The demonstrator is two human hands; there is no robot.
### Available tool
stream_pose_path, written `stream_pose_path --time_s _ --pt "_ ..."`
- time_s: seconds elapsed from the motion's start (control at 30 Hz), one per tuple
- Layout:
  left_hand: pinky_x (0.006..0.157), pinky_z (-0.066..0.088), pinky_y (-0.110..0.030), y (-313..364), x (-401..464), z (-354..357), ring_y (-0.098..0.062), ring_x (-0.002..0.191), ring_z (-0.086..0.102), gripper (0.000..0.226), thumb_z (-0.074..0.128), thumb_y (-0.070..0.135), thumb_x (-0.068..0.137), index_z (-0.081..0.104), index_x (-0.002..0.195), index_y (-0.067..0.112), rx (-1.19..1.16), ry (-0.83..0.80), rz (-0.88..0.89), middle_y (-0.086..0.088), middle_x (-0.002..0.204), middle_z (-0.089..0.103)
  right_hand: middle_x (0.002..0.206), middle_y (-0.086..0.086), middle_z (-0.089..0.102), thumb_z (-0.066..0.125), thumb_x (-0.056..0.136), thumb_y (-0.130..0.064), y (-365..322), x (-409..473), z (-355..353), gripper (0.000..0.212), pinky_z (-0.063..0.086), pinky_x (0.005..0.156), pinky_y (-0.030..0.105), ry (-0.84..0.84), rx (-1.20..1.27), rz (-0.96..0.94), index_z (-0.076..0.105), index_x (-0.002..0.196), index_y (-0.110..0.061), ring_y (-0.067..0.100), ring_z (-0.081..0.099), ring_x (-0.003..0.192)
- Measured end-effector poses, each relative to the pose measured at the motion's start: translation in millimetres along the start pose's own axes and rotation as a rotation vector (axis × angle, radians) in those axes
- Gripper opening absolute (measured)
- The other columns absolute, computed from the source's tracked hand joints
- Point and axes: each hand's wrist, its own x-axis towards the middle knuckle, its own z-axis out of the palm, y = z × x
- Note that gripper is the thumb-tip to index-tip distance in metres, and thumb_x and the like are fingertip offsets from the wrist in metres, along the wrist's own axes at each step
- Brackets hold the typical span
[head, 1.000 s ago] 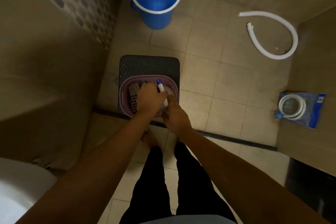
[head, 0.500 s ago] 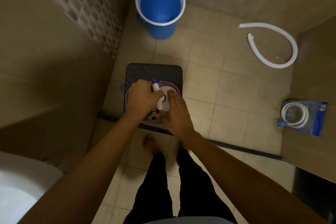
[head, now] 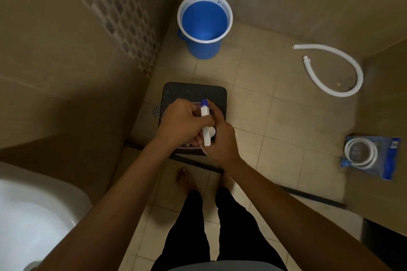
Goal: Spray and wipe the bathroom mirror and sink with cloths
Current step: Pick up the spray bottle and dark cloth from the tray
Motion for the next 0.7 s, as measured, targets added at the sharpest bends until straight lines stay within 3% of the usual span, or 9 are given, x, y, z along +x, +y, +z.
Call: stream_pose_path --time_s 0.1,0.17,0.27,0.37,0.47,0.57,0.7 --pt "0.046 0.053 -0.023 0.1 -2.2 8.0 -0.014 0.044 0.065 0.024 0.07 0.028 0.09 0.072 0.074 0.01 -0.132 -0.043 -0.028 -0.006 0.056 0.068 0.114 0.003 0.066 0.072 0.085 -0.019 -2.2 -7.1 -4.4 0.058 0.051 0.089 0.019 0.057 0.093 0.013 0.044 0.135 -0.026 0.004 0.064 0.101" --pt "0.047 0.053 -0.024 -2.0 -0.6 8.9 -0.019 0.047 0.064 0.035 0.065 0.039 0.092 0.073 0.08 0.007 -0.3 -0.026 -0.105 -0.012 0.06 0.069 0.106 0.002 0.066 0.071 0.083 -0.008 -0.9 -10.2 -7.7 0.054 0.049 0.084 0.015 0.069 0.11 0.043 0.051 0.132 -0.017 0.001 0.063 0.094" --pt "0.054 0.055 -0.026 -29.6 14.6 10.7 -0.019 0.054 0.064 0.038 0.059 0.043 0.095 0.07 0.088 0.007 -0.487 0.123 -0.248 -0.011 0.067 0.069 0.107 0.0 0.067 0.073 0.082 -0.002 5.2 -14.8 -10.5 0.06 0.049 0.084 0.012 0.078 0.127 0.137 0.05 0.137 -0.004 0.002 0.064 0.094" --pt "0.065 0.056 -0.033 -84.6 40.5 21.9 -0.019 0.066 0.063 0.023 0.057 0.03 0.099 0.064 0.089 0.009 -0.541 0.291 -0.419 -0.013 0.082 0.068 0.093 -0.006 0.065 0.075 0.083 0.0 15.3 -19.1 -15.4 0.062 0.051 0.083 0.014 0.075 0.15 0.188 0.048 0.139 -0.001 0.005 0.065 0.087" --pt "0.083 0.057 -0.041 -134.1 63.3 37.7 -0.029 0.086 0.065 0.018 0.059 0.018 0.097 0.062 0.096 0.001 -0.468 0.295 -0.558 -0.022 0.1 0.067 0.087 0.0 0.065 0.076 0.082 -0.008 18.9 -22.9 -20.8 0.062 0.053 0.085 0.02 0.071 0.175 0.188 0.049 0.138 -0.001 0.017 0.064 0.083" --pt "0.093 0.053 -0.047 -159.8 78.8 54.0 -0.034 0.1 0.064 0.018 0.062 0.018 0.094 0.062 0.09 0.001 -0.263 0.255 -0.563 -0.02 0.098 0.067 0.092 0.002 0.068 0.076 0.085 -0.009 21.6 -26.1 -22.0 0.051 0.05 0.082 0.014 0.068 0.186 0.217 0.055 0.131 -0.002 0.01 0.064 0.084" --pt "0.099 0.046 -0.045 -165.6 99.5 72.1 -0.04 0.121 0.056 0.042 0.056 0.013 0.095 0.051 0.132 -0.006 -0.041 0.208 -0.52 -0.025 0.132 0.058 0.094 -0.011 0.068 0.076 0.085 -0.011 26.7 -31.6 -22.2 0.04 0.052 0.078 0.016 0.029 0.143 0.244 0.059 0.122 -0.014 0.004 0.065 0.084"
